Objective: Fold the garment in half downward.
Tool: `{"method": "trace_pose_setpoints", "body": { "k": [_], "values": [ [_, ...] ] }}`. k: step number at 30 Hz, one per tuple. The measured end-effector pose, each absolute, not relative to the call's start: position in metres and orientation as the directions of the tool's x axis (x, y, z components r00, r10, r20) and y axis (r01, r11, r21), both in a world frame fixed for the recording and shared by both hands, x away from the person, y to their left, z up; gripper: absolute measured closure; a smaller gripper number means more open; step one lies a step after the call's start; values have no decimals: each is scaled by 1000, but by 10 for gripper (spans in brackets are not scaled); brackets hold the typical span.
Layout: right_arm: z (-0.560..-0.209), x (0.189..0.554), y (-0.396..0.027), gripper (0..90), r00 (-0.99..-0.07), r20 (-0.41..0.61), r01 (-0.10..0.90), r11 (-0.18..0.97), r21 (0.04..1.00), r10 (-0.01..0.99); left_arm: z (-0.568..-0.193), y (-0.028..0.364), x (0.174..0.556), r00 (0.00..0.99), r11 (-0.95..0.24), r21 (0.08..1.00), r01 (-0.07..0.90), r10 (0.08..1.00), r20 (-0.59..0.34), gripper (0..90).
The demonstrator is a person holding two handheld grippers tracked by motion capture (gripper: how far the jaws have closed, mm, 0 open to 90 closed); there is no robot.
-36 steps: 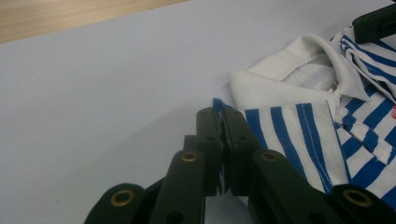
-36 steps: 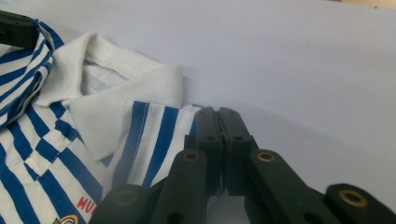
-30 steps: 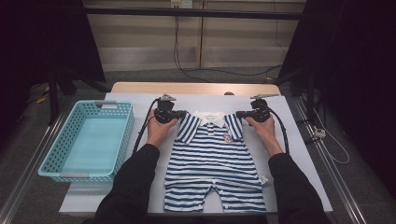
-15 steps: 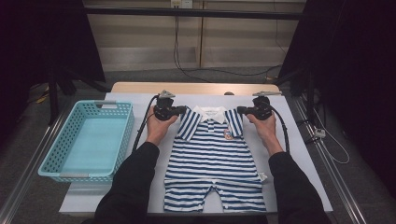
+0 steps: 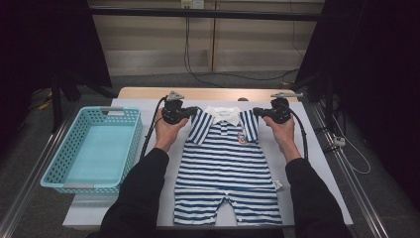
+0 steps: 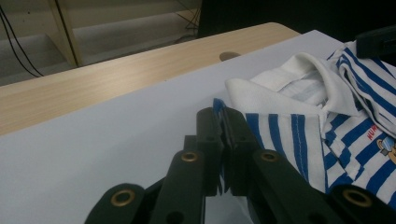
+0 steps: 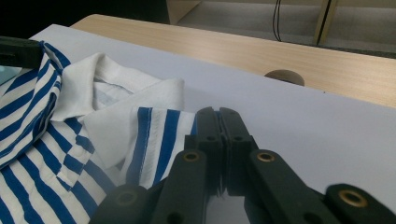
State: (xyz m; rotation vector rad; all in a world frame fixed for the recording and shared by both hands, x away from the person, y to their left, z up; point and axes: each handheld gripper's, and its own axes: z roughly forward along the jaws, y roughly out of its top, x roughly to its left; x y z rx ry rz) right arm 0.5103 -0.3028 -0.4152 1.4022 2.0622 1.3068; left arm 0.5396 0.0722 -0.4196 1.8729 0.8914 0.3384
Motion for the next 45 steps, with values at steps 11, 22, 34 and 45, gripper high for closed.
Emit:
{"method": "trace_pose_setpoints", "body": {
  "k": [11,22,34,45],
  "values": [
    [-399,518,-302,886,-468,205,545,98,833,860,-408,74,542,681,-218,883,416,718,-144,867],
    [-386,524,-299,887,-462,206,526,80,846,863,-395,76,549,681,-217,892,395,722,-126,867],
    [-394,525,-298,886,-463,202,533,89,842,863,-403,70,548,686,-226,892,391,718,-119,866],
    [-410,512,-300,886,-464,219,534,74,842,859,-410,67,538,704,-226,897,380,700,-121,866]
  ]
}}
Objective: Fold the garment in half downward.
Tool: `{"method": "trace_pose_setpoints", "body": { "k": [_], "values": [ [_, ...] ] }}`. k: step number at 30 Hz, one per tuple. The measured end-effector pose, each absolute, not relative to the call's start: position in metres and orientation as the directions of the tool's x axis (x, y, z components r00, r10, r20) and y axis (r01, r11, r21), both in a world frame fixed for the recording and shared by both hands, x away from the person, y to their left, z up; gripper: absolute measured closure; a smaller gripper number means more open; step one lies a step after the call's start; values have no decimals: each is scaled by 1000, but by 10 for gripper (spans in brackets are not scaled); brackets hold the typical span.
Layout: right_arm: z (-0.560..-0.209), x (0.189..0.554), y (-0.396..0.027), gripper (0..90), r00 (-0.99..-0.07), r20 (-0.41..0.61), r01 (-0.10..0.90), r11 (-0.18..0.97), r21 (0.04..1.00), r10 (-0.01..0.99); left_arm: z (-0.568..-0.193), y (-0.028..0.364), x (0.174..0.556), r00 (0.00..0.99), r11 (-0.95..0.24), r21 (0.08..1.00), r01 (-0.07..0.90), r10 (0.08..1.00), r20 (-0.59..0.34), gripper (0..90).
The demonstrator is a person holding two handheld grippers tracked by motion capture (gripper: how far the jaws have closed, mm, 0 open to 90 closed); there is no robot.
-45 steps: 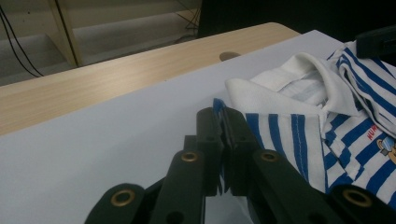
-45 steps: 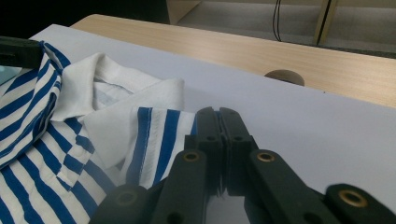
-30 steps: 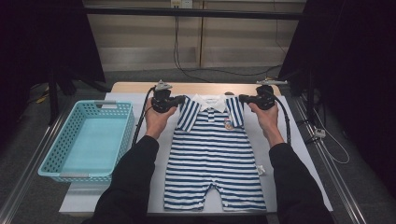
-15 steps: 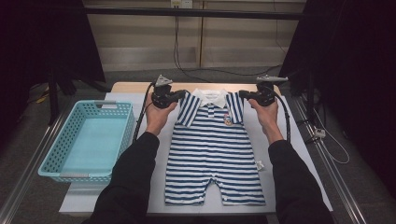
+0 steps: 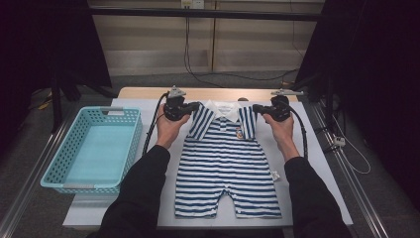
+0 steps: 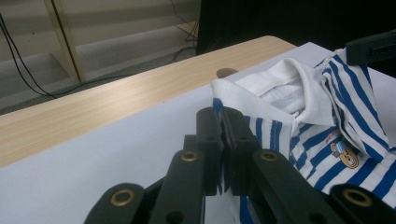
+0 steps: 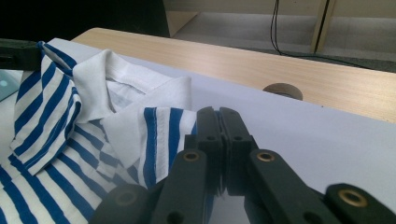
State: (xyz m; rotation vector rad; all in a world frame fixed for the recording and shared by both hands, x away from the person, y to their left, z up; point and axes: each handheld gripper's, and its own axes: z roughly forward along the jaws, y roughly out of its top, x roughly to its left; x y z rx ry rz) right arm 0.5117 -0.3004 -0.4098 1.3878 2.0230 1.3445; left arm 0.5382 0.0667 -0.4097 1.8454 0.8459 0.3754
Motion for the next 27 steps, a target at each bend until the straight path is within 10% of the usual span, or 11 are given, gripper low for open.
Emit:
{"method": "trace_pose_setpoints", "body": {
  "k": [27],
  "values": [
    [-400,455,-291,886,-521,166,457,109,883,838,-401,72,493,728,-199,922,332,676,-117,866]
  ]
}}
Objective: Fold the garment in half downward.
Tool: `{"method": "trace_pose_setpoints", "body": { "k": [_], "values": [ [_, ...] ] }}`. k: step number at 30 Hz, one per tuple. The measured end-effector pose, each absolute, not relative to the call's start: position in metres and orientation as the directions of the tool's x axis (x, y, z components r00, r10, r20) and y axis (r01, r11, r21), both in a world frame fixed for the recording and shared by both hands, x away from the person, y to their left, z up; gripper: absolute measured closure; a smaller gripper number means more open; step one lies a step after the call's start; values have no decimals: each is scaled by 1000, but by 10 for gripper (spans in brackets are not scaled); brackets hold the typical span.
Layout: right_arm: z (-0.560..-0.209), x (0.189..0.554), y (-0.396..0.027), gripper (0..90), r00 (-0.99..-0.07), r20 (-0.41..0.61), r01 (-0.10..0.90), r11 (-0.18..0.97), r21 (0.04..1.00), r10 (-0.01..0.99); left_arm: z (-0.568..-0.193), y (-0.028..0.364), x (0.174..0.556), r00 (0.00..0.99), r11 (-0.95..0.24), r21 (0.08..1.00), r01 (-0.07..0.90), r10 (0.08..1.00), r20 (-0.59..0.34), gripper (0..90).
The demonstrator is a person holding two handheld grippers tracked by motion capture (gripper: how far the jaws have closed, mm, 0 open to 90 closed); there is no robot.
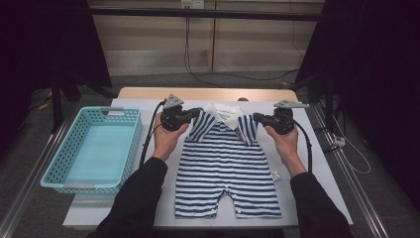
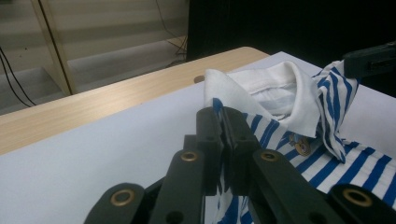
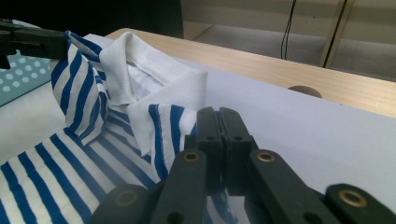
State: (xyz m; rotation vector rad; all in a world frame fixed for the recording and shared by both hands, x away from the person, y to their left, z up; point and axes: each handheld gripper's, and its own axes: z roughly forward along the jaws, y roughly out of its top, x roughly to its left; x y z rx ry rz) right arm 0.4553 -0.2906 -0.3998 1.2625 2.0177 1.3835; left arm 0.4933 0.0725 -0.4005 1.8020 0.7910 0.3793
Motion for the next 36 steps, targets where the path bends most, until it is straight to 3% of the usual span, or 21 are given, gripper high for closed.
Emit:
{"method": "trace_pose_setpoints", "body": {
  "k": [36],
  "values": [
    [-397,398,-281,886,-597,116,436,200,878,793,-393,79,439,803,-292,915,278,594,-55,866]
  ]
}}
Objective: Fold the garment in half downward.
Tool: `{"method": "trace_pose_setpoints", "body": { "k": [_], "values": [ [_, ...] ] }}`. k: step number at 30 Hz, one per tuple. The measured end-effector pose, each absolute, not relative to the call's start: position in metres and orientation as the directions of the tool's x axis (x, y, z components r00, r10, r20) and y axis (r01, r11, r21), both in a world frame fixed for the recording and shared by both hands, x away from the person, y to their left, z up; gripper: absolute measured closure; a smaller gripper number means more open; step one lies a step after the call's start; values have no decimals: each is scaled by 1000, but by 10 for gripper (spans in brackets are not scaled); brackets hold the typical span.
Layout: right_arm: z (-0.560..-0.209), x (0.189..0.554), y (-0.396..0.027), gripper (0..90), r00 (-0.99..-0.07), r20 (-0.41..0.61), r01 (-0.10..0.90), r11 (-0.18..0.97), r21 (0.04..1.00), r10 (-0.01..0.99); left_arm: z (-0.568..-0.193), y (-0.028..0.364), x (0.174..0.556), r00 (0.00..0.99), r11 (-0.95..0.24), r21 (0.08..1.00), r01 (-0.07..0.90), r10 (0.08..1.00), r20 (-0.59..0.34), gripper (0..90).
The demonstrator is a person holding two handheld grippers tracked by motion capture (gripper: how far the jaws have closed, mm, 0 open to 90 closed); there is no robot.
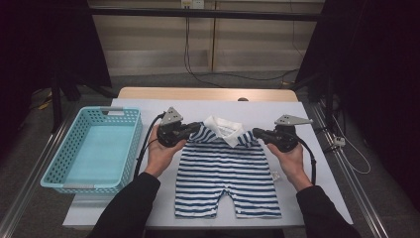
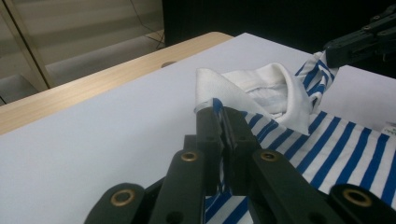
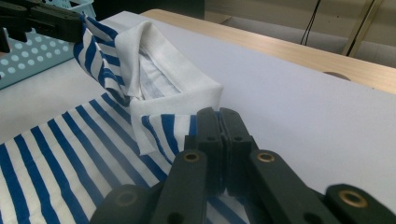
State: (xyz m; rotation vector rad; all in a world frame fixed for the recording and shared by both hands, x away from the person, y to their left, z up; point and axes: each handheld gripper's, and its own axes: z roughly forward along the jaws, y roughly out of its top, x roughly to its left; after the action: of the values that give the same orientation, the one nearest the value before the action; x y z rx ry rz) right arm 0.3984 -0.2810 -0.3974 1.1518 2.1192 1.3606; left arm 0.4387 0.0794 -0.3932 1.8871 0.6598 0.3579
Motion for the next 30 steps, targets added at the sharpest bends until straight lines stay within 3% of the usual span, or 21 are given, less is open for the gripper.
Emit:
{"method": "trace_pose_setpoints", "body": {
  "k": [30],
  "values": [
    [-414,368,-280,886,-648,125,459,255,851,752,-414,82,403,852,-423,858,292,523,-32,867]
  ]
}}
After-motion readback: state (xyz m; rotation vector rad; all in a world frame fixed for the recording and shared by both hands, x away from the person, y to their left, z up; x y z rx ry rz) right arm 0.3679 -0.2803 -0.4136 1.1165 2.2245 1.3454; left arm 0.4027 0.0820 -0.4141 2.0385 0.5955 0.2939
